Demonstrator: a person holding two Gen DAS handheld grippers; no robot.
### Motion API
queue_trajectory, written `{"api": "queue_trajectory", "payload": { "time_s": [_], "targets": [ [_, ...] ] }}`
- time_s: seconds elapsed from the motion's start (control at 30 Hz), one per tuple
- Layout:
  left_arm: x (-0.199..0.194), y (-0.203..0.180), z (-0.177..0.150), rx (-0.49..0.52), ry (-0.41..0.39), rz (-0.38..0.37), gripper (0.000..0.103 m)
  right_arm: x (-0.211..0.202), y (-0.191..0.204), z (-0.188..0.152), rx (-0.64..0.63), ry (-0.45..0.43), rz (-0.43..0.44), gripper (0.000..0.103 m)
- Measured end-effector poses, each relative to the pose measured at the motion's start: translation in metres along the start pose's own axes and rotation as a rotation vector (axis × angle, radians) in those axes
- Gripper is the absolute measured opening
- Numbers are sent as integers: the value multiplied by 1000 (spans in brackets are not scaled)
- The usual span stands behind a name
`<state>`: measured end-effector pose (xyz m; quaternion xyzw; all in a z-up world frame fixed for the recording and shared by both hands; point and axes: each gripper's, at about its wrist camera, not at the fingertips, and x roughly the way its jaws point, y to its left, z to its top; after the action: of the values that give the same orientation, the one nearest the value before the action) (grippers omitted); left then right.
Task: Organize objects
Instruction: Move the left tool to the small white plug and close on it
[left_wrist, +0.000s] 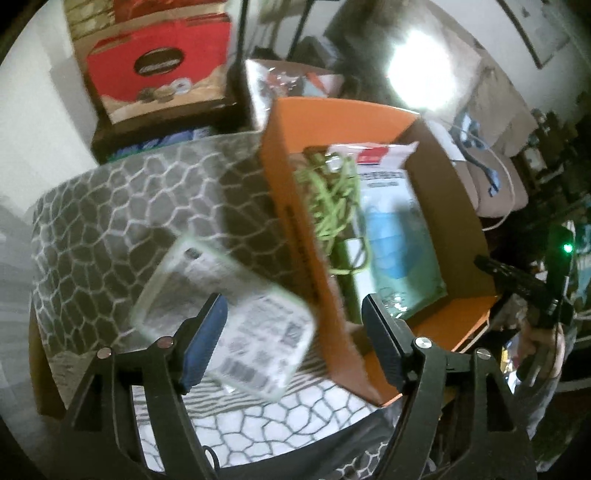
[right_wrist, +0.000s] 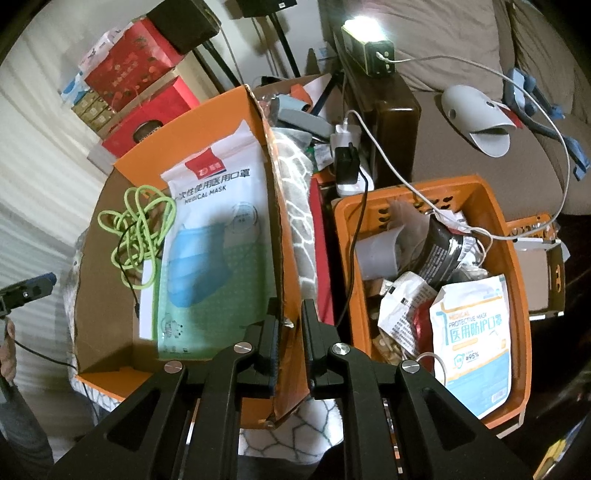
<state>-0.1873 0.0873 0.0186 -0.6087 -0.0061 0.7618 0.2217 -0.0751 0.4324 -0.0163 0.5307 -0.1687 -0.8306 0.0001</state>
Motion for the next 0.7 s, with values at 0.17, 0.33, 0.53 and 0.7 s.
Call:
{"api": "queue_trajectory", "payload": {
  "time_s": [0.17,0.33,0.53,0.7],
  "targets": [
    [3,29,-10,-45,6,20,80,-2,0,-1,1,-4,4,10],
    [11,57,-16,-113,16,-1,80,-2,0,-1,0,-4,3,10],
    [17,87,-17,-186,5,-30,84,-2,0,-2,0,-4,3,10],
    [19,98,-18,-219,-5,-100,92,-2,0,-2,0,-4,3,10]
  ]
}}
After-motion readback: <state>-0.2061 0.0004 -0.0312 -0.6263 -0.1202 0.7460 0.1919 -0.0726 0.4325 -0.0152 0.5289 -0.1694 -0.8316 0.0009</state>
